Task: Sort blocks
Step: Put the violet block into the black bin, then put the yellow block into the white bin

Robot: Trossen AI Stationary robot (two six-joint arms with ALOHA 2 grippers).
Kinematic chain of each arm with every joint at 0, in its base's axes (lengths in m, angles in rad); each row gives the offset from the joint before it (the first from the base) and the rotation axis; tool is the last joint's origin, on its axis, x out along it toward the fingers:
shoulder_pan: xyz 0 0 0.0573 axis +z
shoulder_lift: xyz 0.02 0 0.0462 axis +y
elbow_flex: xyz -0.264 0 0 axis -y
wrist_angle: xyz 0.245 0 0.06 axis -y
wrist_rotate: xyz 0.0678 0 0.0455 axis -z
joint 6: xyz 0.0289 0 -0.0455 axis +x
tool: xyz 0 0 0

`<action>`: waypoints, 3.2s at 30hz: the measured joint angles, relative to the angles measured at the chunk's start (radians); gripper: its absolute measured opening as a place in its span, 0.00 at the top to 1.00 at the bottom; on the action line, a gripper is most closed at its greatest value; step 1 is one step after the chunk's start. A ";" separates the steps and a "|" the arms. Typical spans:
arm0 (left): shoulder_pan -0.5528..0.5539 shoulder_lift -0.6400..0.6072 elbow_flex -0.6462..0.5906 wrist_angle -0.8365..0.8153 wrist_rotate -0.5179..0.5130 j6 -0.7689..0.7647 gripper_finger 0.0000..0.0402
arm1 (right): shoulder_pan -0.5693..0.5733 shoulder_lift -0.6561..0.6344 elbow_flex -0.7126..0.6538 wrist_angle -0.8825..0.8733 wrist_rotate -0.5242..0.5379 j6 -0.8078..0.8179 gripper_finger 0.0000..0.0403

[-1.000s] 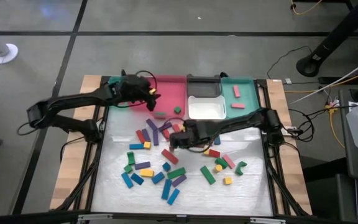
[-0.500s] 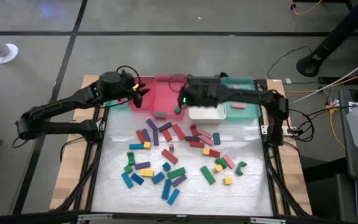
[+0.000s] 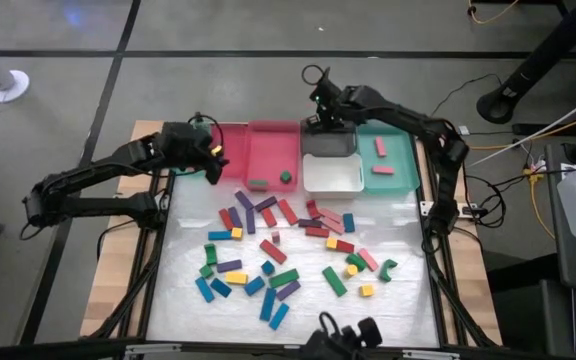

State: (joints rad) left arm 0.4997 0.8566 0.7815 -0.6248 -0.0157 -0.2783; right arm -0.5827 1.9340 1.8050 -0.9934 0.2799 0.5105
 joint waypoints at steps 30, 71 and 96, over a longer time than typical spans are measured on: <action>-0.338 0.005 -0.064 -0.116 0.239 0.102 0.61 | -0.033 0.149 0.000 0.026 -0.091 -0.180 0.37; -0.540 0.421 -0.216 0.261 0.121 0.361 0.61 | -0.032 0.148 0.000 0.025 -0.255 -0.179 0.34; -0.541 0.564 -0.213 0.428 0.075 0.356 0.61 | -0.032 0.147 0.000 0.024 -0.266 -0.179 0.34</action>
State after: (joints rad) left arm -0.0418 1.4204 0.5686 -0.1966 0.0593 0.0780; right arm -0.6147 2.0808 1.8050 -0.9693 0.0139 0.3313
